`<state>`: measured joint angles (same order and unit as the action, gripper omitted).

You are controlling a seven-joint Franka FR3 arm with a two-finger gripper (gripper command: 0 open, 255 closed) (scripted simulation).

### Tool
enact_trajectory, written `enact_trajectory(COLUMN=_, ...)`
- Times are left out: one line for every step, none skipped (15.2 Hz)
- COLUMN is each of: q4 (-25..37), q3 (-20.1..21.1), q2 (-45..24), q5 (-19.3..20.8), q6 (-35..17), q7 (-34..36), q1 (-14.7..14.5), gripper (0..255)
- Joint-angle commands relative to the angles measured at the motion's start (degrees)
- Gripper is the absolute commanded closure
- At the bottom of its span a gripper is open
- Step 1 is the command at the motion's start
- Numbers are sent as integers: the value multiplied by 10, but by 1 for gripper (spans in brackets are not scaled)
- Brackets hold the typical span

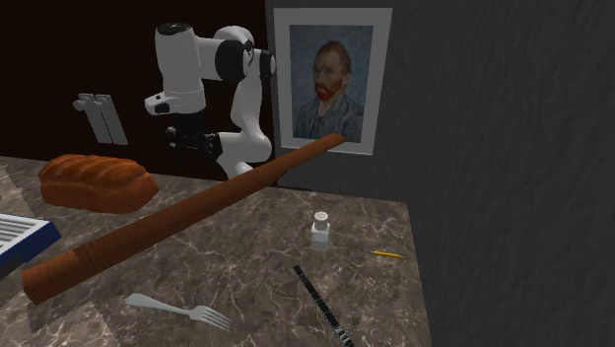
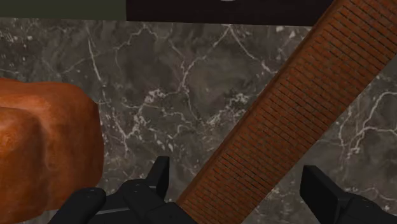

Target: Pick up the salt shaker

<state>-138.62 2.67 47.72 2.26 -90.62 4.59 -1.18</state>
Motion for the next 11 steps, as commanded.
enact_trajectory(q4=0, q3=0, q2=0, q5=0, q6=0, q7=0, q1=0, gripper=0)
enact_trajectory(q4=4, q3=10, q2=-11, q5=-11, q6=-5, q7=12, q1=-5, gripper=0)
enact_trajectory(q4=9, q3=20, q2=-22, q5=-21, q6=-9, q7=23, q1=-9, gripper=0)
enact_trajectory(q4=15, q3=30, q2=-34, q5=-31, q6=-14, q7=35, q1=-13, gripper=0)
enact_trajectory(q4=21, q3=39, q2=-46, q5=-41, q6=-19, q7=46, q1=-17, gripper=0)
enact_trajectory(q4=27, q3=49, q2=-59, q5=-50, q6=-24, q7=58, q1=-21, gripper=0)
enact_trajectory(q4=35, q3=58, q2=-72, q5=-59, q6=-29, q7=69, q1=-24, gripper=0)
enact_trajectory(q4=43, q3=68, q2=-86, q5=-68, q6=-34, q7=80, q1=-28, gripper=0)
enact_trajectory(q4=51, q3=77, q2=-100, q5=-76, q6=-39, q7=90, q1=-31, gripper=0)
enact_trajectory(q4=60, q3=86, q2=-114, q5=-84, q6=-44, q7=101, q1=-34, gripper=0)
enact_trajectory(q4=70, q3=95, q2=-129, q5=-91, q6=-49, q7=112, q1=-37, gripper=0)
